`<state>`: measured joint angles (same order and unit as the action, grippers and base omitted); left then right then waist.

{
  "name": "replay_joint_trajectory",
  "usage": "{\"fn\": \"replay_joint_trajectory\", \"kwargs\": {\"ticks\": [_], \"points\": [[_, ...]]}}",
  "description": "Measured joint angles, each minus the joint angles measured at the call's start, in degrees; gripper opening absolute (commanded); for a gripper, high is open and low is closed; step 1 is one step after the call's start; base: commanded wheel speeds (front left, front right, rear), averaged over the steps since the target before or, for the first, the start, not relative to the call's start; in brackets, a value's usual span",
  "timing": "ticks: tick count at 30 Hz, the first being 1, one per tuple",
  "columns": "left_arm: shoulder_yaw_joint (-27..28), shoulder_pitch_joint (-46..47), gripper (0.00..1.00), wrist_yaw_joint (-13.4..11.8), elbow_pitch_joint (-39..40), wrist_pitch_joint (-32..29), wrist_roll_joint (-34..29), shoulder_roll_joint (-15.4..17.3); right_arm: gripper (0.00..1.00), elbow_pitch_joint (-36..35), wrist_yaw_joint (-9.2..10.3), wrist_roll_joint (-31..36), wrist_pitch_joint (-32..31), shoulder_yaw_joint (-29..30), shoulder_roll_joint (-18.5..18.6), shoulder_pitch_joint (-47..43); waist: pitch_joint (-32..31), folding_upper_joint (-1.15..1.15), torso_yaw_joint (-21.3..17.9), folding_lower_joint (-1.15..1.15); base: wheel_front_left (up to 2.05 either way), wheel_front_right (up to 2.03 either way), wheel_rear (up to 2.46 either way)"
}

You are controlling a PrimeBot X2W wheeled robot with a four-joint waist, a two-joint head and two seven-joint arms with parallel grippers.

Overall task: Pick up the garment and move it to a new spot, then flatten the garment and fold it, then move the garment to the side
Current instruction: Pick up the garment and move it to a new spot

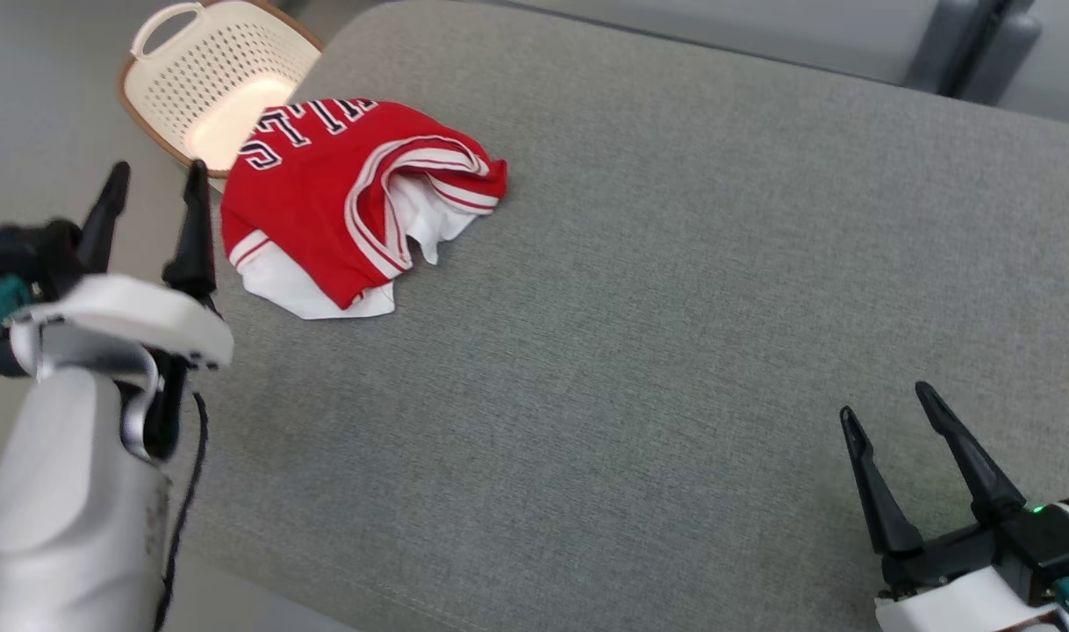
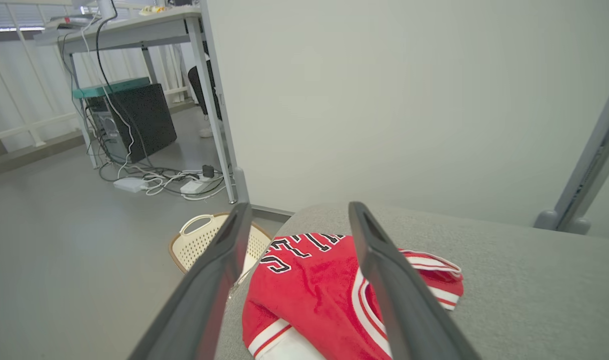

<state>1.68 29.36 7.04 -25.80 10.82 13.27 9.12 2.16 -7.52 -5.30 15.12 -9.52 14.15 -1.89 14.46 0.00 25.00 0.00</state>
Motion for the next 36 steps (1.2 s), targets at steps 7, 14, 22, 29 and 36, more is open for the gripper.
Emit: {"fn": "replay_joint_trajectory", "kwargs": {"ticks": [7,14,22,29,36], "points": [[1.9,22.0,1.0,0.2,-18.6,-20.5,10.2,5.1,1.0,-1.6,0.0,1.6,0.0,0.8,1.9,5.4,8.3,0.0,-4.9,0.0,0.0,0.0,0.0],[-0.2,31.9,1.0,0.4,-29.6,-34.9,19.7,7.6,1.0,-3.5,-0.03,2.8,0.0,-0.3,2.4,9.1,15.9,0.0,-9.2,0.0,0.0,0.0,0.0],[-1.5,35.1,1.0,0.4,-38.1,-38.2,21.6,10.7,1.0,-5.5,-0.13,3.5,0.3,-0.6,1.2,12.3,21.7,0.0,-13.7,0.0,0.0,0.0,0.0],[-4.1,34.8,0.0,0.4,-37.1,-29.3,22.4,11.5,1.0,-5.3,-0.14,3.5,0.4,-0.7,-0.2,13.6,22.5,0.0,-15.4,0.0,0.0,0.0,0.0],[-9.2,31.3,0.0,0.4,-28.0,-19.9,28.8,11.8,1.0,-2.3,-0.04,2.5,0.1,-0.9,-2.0,13.1,18.0,0.0,-15.6,0.0,0.0,0.0,0.0]]}}
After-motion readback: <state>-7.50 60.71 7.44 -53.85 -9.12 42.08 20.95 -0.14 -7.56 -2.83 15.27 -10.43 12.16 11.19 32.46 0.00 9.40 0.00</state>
